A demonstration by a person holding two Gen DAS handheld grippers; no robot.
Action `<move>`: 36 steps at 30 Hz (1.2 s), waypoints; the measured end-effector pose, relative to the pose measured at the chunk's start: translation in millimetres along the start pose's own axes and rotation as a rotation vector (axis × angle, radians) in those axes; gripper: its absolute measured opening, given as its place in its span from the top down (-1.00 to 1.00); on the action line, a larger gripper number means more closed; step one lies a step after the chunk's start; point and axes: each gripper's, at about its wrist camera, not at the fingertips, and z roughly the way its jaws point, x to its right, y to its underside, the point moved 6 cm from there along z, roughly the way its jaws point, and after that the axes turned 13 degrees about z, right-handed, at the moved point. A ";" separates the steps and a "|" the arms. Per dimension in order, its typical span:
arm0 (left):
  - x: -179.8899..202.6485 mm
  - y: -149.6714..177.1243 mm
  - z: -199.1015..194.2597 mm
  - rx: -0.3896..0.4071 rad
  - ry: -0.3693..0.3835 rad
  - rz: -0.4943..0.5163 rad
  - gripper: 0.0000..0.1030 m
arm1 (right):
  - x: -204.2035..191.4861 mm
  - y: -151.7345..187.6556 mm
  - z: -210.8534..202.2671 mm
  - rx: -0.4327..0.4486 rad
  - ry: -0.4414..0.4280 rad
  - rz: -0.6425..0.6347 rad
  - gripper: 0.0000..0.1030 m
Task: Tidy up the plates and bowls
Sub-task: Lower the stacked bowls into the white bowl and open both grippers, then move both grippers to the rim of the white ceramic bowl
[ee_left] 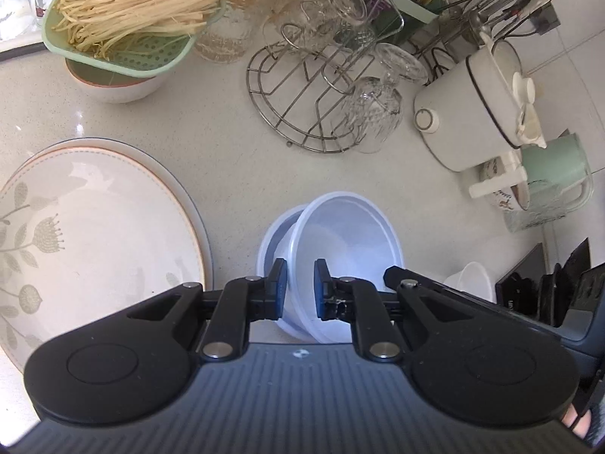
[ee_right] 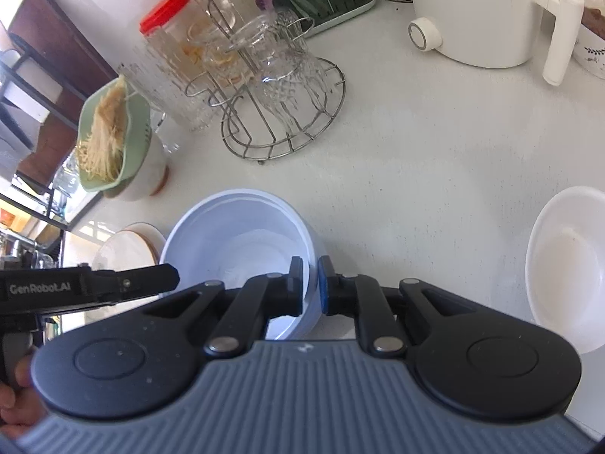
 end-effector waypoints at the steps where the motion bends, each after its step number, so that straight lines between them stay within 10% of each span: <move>1: -0.2 0.2 0.8 -0.004 -0.004 0.004 0.69 | -0.3 0.1 -0.4 0.000 -0.002 -0.006 0.75; 6: -1.0 -3.0 7.0 -0.053 -0.017 0.021 0.13 | -0.2 -2.3 -2.7 0.006 -0.011 0.002 0.26; 36: 73.0 -34.8 -20.1 0.076 0.070 0.343 0.13 | 35.4 -3.8 -75.4 0.294 0.043 0.090 0.18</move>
